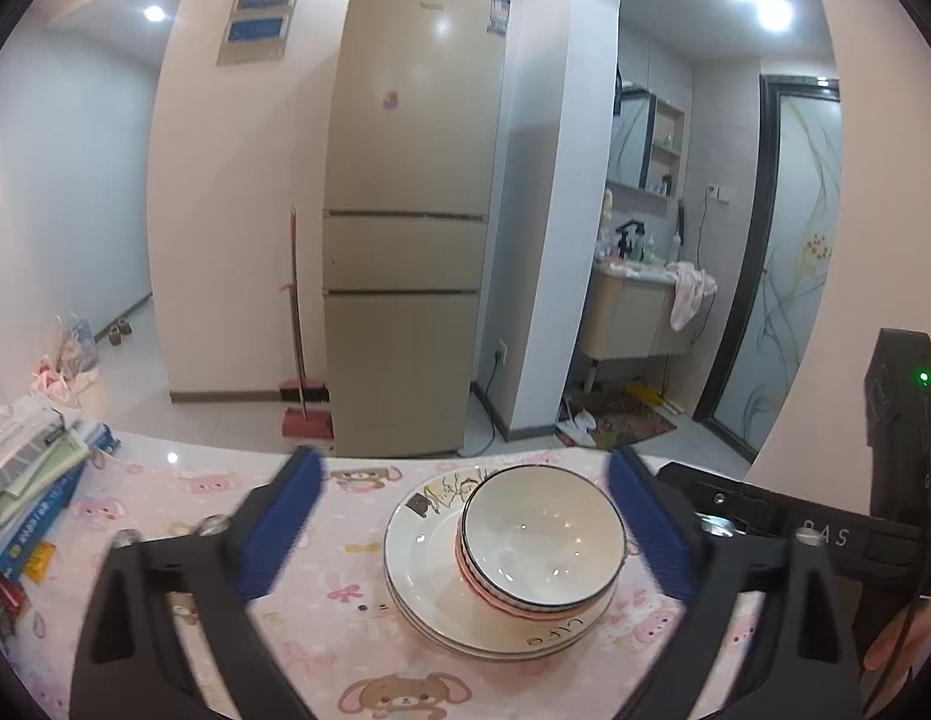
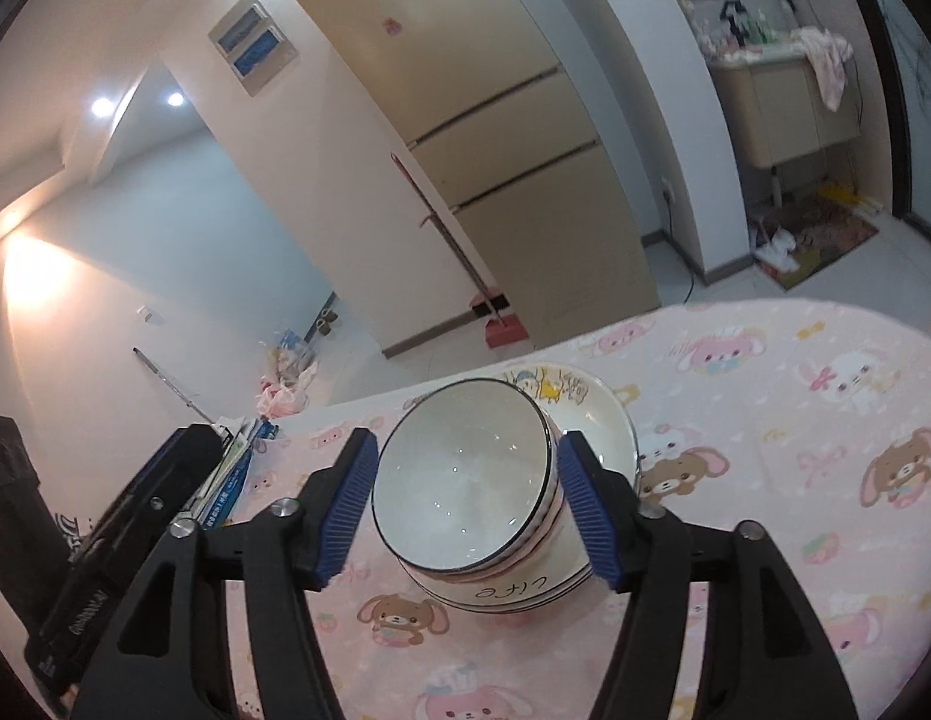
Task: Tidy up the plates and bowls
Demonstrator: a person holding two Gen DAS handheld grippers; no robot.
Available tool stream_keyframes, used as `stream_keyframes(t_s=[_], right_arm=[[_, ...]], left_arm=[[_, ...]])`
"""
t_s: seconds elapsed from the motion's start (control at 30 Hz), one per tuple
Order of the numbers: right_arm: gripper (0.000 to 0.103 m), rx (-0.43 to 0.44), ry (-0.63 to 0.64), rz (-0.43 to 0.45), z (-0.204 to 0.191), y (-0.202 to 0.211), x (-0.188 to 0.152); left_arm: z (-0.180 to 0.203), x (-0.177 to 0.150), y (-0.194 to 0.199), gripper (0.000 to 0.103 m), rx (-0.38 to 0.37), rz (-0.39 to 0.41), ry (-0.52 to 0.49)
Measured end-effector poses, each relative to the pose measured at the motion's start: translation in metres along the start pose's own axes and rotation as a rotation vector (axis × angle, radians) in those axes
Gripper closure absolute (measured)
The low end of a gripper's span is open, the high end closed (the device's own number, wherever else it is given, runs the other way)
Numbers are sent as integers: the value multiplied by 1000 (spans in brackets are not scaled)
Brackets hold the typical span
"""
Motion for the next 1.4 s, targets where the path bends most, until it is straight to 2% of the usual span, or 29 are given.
stream_keyframes(t_s=[0.07,0.2,0.37,0.47,0.6,0.7,0.77,0.9,1.1,1.27,1.4], right_arm=[[20,-21,58,46,-9,16,2],[10,-22,142,115,-30,49,1],[0,28,161,167,-51,89,-2],[0,27,182,215,-62,115,-11],[0,35,227,265,-75,149,-28],[0,45,269,298,-81,169,-45],[0,31,293,329,-82,182,-60],[0,13,328,404,-85,197,-85],[0,-29,374,414,-75,193,-118],[0,-90,378,400,-57,170,-141],[0,-125,394,372,-46,154,-155]], left_arm=[[0,2,20,0,2,34,-10],[3,4,56,0,18,70,-43],[5,2,105,0,18,106,-64],[7,-1,139,0,27,129,-57],[17,-9,193,0,40,212,-77],[22,-25,224,0,49,266,-89],[24,-41,236,0,18,283,-102],[23,-70,247,0,34,308,-98],[18,-110,242,0,50,339,-102],[14,-137,212,0,62,306,-106],[5,-154,194,0,105,230,-47]])
Point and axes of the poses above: each gripper's, at about its wrist camera, not at the fingertips, and y roughly against the way its jaws point, z to its right, x to its top, the point moved 1 cm from there along -y, roughly the way its jaws point, and after that the axes turned 7 degrees about z, right-handed, at the moved point
